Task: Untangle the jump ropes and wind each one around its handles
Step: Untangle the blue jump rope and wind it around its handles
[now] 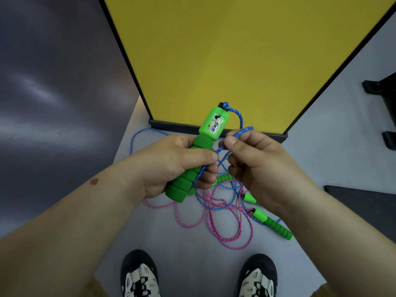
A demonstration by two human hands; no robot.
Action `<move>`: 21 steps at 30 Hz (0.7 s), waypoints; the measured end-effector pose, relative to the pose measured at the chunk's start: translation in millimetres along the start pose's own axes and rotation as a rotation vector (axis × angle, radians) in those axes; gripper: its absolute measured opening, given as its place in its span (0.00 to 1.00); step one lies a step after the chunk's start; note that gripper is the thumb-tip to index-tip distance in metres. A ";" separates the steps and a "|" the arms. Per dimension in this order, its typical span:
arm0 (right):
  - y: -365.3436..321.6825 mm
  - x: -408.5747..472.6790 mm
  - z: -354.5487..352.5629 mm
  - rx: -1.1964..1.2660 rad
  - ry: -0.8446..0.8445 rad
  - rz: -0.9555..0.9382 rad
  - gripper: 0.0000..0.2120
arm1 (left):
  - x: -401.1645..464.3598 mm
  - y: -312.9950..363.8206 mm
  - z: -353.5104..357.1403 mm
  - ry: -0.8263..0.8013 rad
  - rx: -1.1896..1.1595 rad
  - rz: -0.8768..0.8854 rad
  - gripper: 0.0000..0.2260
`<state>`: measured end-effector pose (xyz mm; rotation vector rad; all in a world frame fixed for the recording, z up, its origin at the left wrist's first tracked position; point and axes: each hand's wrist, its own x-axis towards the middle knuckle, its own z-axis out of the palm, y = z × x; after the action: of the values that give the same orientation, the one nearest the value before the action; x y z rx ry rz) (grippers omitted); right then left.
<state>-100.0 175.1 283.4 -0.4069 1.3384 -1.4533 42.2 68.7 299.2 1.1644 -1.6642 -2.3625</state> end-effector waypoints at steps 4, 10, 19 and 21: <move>-6.4 7.2 -8.7 0.059 0.131 -0.053 0.06 | -0.1 -0.5 -1.0 0.017 0.011 0.004 0.02; -18.5 13.8 -22.8 0.154 0.263 -0.065 0.04 | 0.6 -0.5 -1.3 0.002 0.030 0.005 0.02; -7.4 5.7 -10.9 0.067 0.031 0.057 0.05 | -0.6 0.3 1.5 0.022 0.019 -0.003 0.02; -3.4 1.1 -5.8 0.012 -0.049 0.060 0.02 | -0.4 0.7 1.6 0.022 0.003 -0.004 0.01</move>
<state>-106.7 176.5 284.1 -0.3889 1.2922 -1.3927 41.3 69.8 300.2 1.1909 -1.6608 -2.3418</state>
